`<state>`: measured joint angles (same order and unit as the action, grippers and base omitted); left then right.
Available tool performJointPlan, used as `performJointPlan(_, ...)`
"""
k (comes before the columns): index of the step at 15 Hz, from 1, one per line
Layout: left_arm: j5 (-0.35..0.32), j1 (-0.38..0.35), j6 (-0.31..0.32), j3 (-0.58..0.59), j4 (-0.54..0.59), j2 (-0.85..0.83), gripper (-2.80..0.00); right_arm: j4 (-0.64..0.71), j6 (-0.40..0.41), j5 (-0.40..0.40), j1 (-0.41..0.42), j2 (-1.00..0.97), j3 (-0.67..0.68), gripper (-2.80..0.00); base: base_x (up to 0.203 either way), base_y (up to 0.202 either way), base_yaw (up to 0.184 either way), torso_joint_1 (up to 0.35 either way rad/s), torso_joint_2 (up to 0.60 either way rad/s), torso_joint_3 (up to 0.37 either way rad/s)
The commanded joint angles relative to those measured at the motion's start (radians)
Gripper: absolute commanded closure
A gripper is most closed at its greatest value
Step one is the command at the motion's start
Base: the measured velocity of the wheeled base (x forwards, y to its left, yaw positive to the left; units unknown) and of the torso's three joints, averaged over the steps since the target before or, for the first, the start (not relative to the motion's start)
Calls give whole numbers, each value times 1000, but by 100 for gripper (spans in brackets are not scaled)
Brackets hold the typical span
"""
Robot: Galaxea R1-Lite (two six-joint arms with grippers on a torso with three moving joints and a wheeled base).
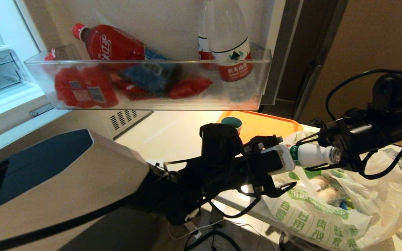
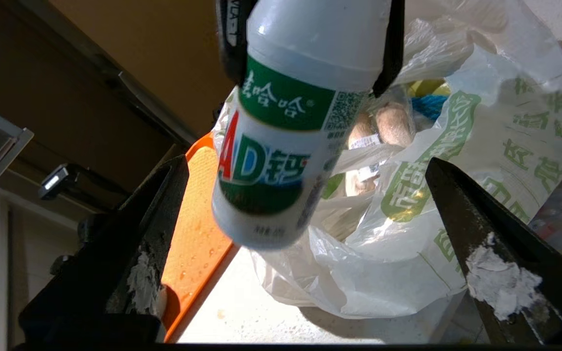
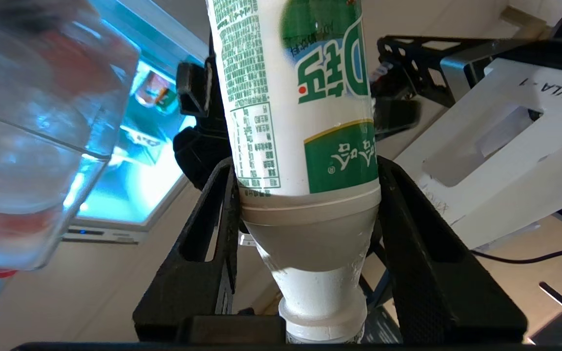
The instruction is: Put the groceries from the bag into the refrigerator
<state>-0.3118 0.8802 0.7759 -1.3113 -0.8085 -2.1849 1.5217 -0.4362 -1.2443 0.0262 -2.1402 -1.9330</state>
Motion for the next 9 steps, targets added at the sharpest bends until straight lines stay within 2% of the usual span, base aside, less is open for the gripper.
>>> performJointPlan(1, 0, 0, 16, 8, -4, 0, -280, 8, -3, -8, -5, 0, 0, 0, 0, 0, 0, 0, 0, 0)
performJointPlan(9, 37, 0, 25, 14, -4, 11, -280, 8, -4, -11, -13, -32, -3, 0, 0, 0, 0, 0, 0, 0)
